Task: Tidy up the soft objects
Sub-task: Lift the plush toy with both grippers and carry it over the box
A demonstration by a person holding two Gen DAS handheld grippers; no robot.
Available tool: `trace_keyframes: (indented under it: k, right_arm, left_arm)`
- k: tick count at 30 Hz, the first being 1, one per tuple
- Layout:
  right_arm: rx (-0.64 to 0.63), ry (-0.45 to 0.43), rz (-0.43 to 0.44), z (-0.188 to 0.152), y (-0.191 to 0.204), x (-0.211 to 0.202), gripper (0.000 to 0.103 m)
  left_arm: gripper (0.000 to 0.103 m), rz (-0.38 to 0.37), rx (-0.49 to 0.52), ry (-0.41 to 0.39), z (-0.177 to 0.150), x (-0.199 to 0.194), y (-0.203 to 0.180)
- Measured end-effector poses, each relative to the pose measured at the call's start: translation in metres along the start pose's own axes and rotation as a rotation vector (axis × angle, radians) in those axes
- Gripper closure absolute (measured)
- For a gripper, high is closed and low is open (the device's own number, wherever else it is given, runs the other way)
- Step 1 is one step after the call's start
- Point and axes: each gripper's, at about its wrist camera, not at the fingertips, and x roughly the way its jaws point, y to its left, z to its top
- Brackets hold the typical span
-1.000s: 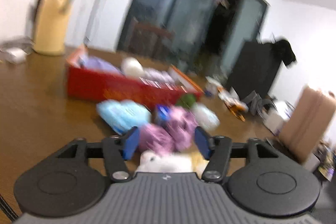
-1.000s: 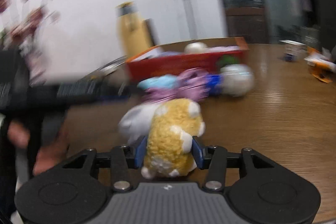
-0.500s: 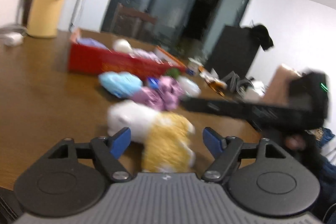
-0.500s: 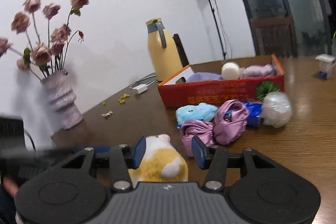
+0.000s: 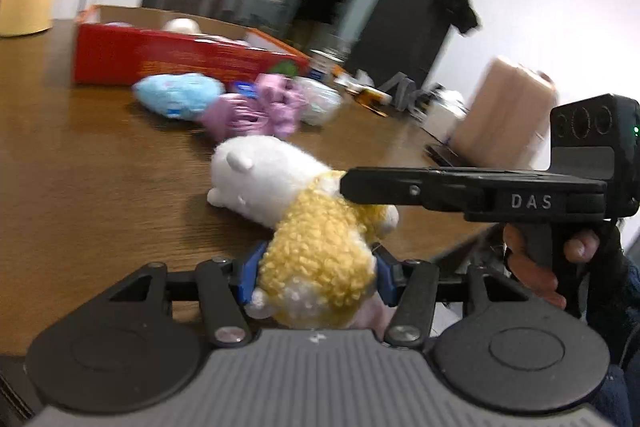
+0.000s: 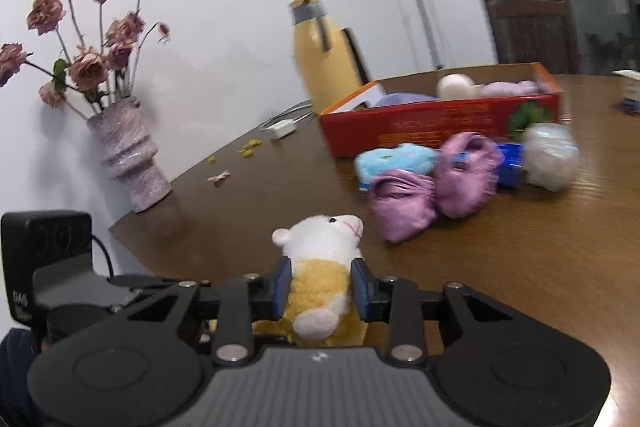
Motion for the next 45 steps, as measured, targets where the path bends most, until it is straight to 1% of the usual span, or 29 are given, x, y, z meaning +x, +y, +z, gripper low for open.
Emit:
trace_keyframes:
  k: [3, 5, 7, 8, 11, 12, 13, 14, 15, 17, 18, 20, 21, 22, 24, 26, 29, 32, 33, 34, 35, 36, 38, 40, 42, 45]
  right_arm:
    - [0.024, -0.037, -0.079, -0.008, -0.006, -0.021, 0.074]
    - [0.035, -0.065, -0.139, -0.009, -0.010, -0.026, 0.074]
    - [0.069, -0.084, -0.184, -0.007, -0.017, -0.026, 0.075]
    - [0.073, -0.089, -0.200, -0.006, -0.019, -0.026, 0.075]
    - [0.089, -0.106, -0.228, -0.006, -0.024, -0.026, 0.073]
    - [0.099, -0.109, -0.226, -0.007, -0.026, -0.026, 0.071]
    - [0.109, -0.115, -0.226, -0.007, -0.027, -0.026, 0.064]
    - [0.126, -0.123, -0.231, -0.006, -0.030, -0.026, 0.061]
    - [0.145, -0.129, -0.230, -0.005, -0.032, -0.026, 0.058]
    - [0.189, -0.152, -0.193, -0.003, -0.038, -0.027, 0.058]
    - [0.204, -0.153, -0.177, -0.002, -0.040, -0.026, 0.058]
    - [0.231, -0.133, -0.154, -0.002, -0.043, -0.019, 0.057]
    - [0.246, -0.123, -0.150, -0.003, -0.045, -0.015, 0.056]
    - [0.261, -0.114, -0.143, -0.004, -0.045, -0.011, 0.052]
    - [0.288, -0.119, -0.125, -0.006, -0.045, -0.008, 0.049]
    - [0.310, -0.114, -0.109, -0.006, -0.048, -0.004, 0.046]
    - [0.349, -0.105, -0.086, -0.005, -0.053, 0.000, 0.044]
    - [0.380, -0.072, -0.041, -0.006, -0.056, 0.009, 0.044]
    - [0.378, -0.064, -0.036, -0.006, -0.056, 0.012, 0.045]
    - [0.369, -0.059, -0.037, -0.006, -0.056, 0.014, 0.048]
    - [0.355, -0.062, -0.044, -0.005, -0.055, 0.015, 0.049]
    - [0.345, -0.069, -0.051, -0.003, -0.054, 0.013, 0.054]
    - [0.333, -0.092, -0.048, 0.004, -0.056, 0.006, 0.055]
    - [0.317, -0.140, -0.041, 0.018, -0.059, -0.003, 0.055]
    - [0.269, -0.185, -0.043, 0.044, -0.065, -0.007, 0.055]
    - [0.183, -0.241, -0.055, 0.098, -0.081, 0.005, 0.055]
  left_arm:
    - [0.046, -0.033, 0.053, 0.010, 0.008, 0.017, -0.010]
    - [0.044, -0.046, 0.094, 0.025, 0.018, 0.030, -0.011]
    - [0.039, -0.034, 0.124, 0.024, 0.030, 0.038, -0.012]
    - [0.039, -0.028, 0.129, 0.020, 0.035, 0.038, -0.012]
    - [0.035, 0.003, 0.113, -0.013, 0.039, 0.029, -0.005]
    - [0.035, 0.016, 0.093, -0.023, 0.038, 0.025, -0.001]
    - [0.035, 0.023, 0.069, -0.035, 0.036, 0.020, 0.002]
    - [0.035, 0.014, 0.036, -0.053, 0.034, 0.013, 0.005]
    - [0.035, -0.011, -0.003, -0.073, 0.032, 0.007, 0.008]
    - [0.034, -0.067, -0.072, -0.107, 0.030, -0.001, 0.014]
    - [0.034, -0.077, -0.101, -0.114, 0.032, 0.000, 0.015]
    - [0.035, -0.056, -0.158, -0.098, 0.036, 0.006, 0.021]
    - [0.038, -0.043, -0.171, -0.093, 0.038, 0.009, 0.022]
    - [0.040, -0.036, -0.180, -0.088, 0.039, 0.012, 0.024]
    - [0.040, -0.004, -0.218, -0.064, 0.040, 0.016, 0.029]
    - [0.040, 0.034, -0.307, -0.036, 0.038, 0.018, 0.041]
    - [0.040, -0.018, -0.389, -0.035, 0.037, 0.016, 0.054]
    - [0.041, -0.062, -0.419, 0.001, 0.037, 0.022, 0.057]
    - [0.046, -0.066, -0.426, 0.022, 0.037, 0.027, 0.057]
    - [0.047, -0.062, -0.433, 0.028, 0.037, 0.030, 0.056]
    - [0.048, -0.063, -0.434, 0.025, 0.038, 0.031, 0.056]
    - [0.050, -0.063, -0.431, 0.024, 0.040, 0.032, 0.054]
    - [0.050, -0.078, -0.398, -0.009, 0.047, 0.029, 0.046]
    - [0.050, -0.103, -0.344, -0.055, 0.066, 0.028, 0.039]
    - [0.050, -0.115, -0.298, -0.089, 0.092, 0.035, 0.038]
    - [0.050, -0.114, -0.250, -0.149, 0.148, 0.058, 0.047]
